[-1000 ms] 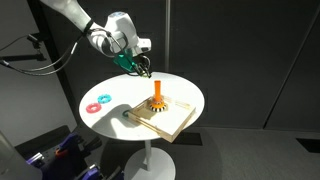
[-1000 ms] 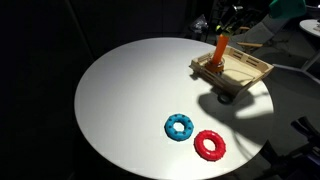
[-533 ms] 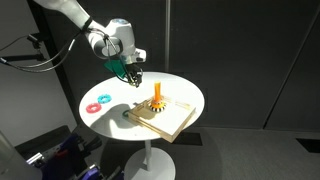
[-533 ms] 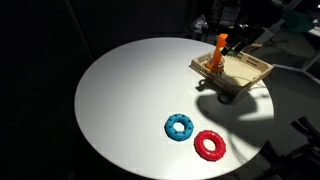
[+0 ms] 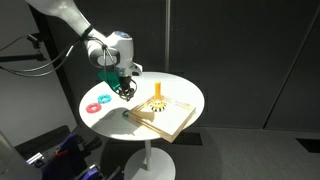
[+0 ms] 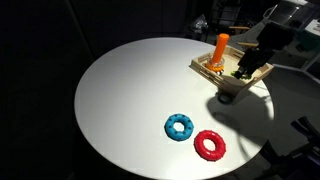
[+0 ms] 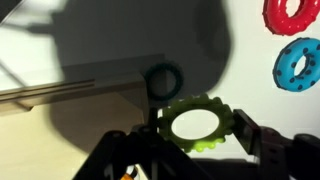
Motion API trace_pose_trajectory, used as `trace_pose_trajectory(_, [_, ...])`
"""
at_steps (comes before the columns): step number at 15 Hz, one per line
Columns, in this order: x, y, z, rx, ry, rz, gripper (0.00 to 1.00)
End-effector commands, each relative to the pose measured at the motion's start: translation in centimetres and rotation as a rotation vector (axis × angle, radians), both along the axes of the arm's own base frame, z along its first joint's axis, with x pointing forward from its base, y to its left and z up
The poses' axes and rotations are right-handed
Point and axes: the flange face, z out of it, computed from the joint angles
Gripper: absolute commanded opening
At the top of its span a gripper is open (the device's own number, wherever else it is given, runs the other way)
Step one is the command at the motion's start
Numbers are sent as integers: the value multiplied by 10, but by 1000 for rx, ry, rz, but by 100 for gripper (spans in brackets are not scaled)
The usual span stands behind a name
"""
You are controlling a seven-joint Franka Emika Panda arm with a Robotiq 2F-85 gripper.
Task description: Remove the green ring from the orange rod and put it on the table outside the crate
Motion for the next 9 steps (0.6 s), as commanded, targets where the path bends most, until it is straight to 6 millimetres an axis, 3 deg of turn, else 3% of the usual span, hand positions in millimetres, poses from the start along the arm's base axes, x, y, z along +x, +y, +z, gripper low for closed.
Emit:
trace_pose_trajectory(1, [-20,-4,-14,7,23,27,49])
trace_pose_trajectory(9, [-46,-5,-51,-36,6,49,49])
